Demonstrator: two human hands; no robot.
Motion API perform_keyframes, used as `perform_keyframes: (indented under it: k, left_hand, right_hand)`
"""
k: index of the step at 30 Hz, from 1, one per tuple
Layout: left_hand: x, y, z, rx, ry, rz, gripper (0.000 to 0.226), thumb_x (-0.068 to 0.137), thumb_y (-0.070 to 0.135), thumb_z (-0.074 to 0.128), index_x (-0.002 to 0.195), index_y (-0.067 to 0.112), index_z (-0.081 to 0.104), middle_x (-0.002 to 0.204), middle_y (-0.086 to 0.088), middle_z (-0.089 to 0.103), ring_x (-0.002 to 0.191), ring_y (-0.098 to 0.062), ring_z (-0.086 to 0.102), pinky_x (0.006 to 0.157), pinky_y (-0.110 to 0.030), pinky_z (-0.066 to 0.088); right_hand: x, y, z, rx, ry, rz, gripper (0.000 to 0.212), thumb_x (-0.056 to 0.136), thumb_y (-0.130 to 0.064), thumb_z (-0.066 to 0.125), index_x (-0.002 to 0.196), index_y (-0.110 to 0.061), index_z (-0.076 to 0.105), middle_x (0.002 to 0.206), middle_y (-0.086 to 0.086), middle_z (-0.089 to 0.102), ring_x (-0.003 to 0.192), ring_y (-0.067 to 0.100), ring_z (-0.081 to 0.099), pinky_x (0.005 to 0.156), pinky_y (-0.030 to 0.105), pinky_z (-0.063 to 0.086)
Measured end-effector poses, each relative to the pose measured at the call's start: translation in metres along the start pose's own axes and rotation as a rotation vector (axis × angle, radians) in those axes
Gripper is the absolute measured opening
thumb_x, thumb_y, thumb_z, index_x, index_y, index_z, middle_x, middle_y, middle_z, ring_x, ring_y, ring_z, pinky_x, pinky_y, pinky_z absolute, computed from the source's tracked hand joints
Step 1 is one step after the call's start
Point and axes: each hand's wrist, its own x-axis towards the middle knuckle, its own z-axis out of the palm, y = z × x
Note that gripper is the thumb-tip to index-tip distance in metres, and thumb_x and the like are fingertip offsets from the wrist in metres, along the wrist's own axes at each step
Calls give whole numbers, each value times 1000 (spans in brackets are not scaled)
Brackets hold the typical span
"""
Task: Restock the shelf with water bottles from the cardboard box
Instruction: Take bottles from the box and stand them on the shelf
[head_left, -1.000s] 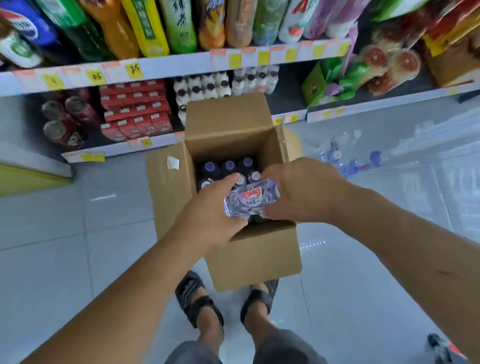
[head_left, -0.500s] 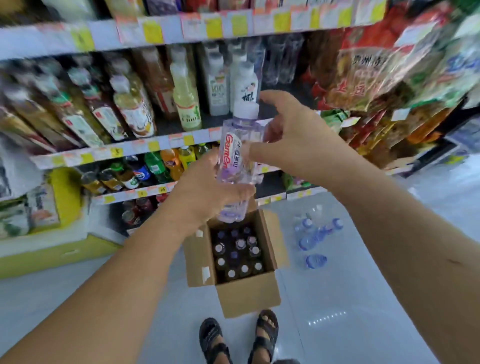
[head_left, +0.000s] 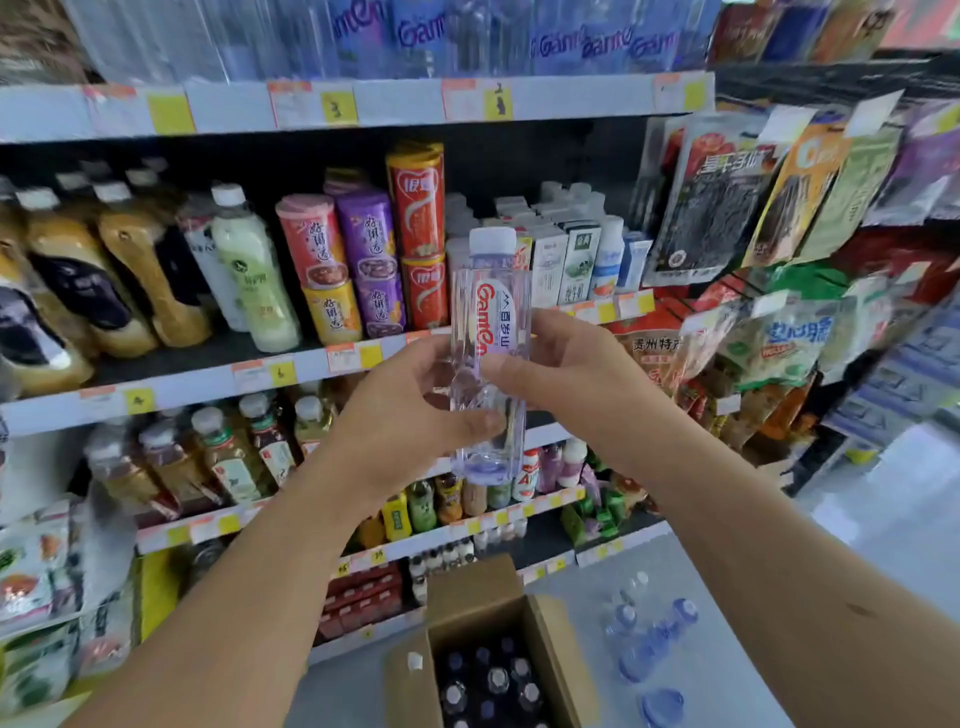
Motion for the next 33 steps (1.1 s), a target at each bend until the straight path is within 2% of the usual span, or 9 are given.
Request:
perform_keyframes:
  k: [4, 10, 17, 21, 25, 27, 28, 31, 33]
  left_hand:
    - [19, 38, 2, -3, -16, 48, 47, 78, 8, 79, 106, 41, 62, 100, 12, 74, 84, -5, 71, 63, -19, 53]
    - [79, 93, 4, 27, 43, 99, 55, 75, 5, 80, 114, 38, 60, 105, 11, 74, 96, -10, 71, 83, -31, 57]
    - [149, 133, 14, 52, 145, 166, 56, 76, -1, 78, 114, 35, 60, 103, 11, 75, 94, -10, 72, 75, -21, 55]
    - [178, 148, 16, 93, 217, 189, 56, 76, -6, 74, 112, 34, 61, 95, 9, 76, 87, -14, 73, 68, -20, 55]
    - [213, 170, 4, 187, 261, 234, 58, 77, 9, 79, 123, 36, 55, 100, 13, 74, 91, -9, 72, 78, -26, 57]
    - [234, 185, -6, 221, 285, 264, 58, 76, 16, 82, 117, 47, 54, 103, 14, 73, 93, -9, 71, 88, -36, 57]
    - [246, 192, -10, 221, 291, 281, 56, 75, 17, 82, 111, 50, 54, 103, 13, 72, 92, -7, 71, 88, -34, 57]
    - [273, 204, -18, 223, 306, 291, 52, 80, 16, 79, 103, 53, 51, 105, 18, 65, 82, 4, 68, 68, -13, 52]
    - [288, 200, -24, 269, 325, 248, 59, 83, 21, 76, 127, 48, 48, 117, 15, 61, 91, 1, 65, 63, -15, 49]
  right_hand:
    - [18, -19, -20, -16, -6, -20, 37, 82, -27, 76, 115, -34, 61, 100, -5, 76, 95, 15, 72, 91, 47, 56]
    - [74, -50, -73, -7, -16, -124, 40, 82, -23, 76, 114, -38, 58, 99, -7, 75, 91, 13, 72, 89, 43, 58]
    - [142, -70, -130, -1, -94, -295, 38, 85, -16, 72, 111, -41, 59, 97, -17, 74, 88, 1, 70, 81, 22, 57]
    - [170, -80, -146, -24, -95, -320, 39, 83, -24, 76, 112, -41, 58, 94, -18, 73, 85, -2, 69, 77, 20, 55]
    - [205, -101, -159, -73, 11, -365, 38, 74, -34, 81, 106, -36, 61, 91, -12, 75, 83, 5, 71, 81, 37, 59]
    - [228, -114, -169, -92, 73, -386, 42, 67, -41, 81, 103, -31, 62, 91, -6, 75, 86, 14, 72, 85, 47, 57]
    - [240, -120, -174, -89, 96, -390, 42, 67, -39, 82, 102, -29, 62, 91, -4, 75, 86, 15, 72, 86, 48, 57]
    - [275, -131, -183, -73, 116, -395, 35, 73, -22, 85, 100, -28, 63, 90, -6, 75, 85, 12, 72, 88, 43, 57]
    - [296, -130, -185, -107, 133, -385, 37, 73, -20, 85, 102, -27, 63, 91, -5, 75, 86, 13, 72, 89, 42, 57]
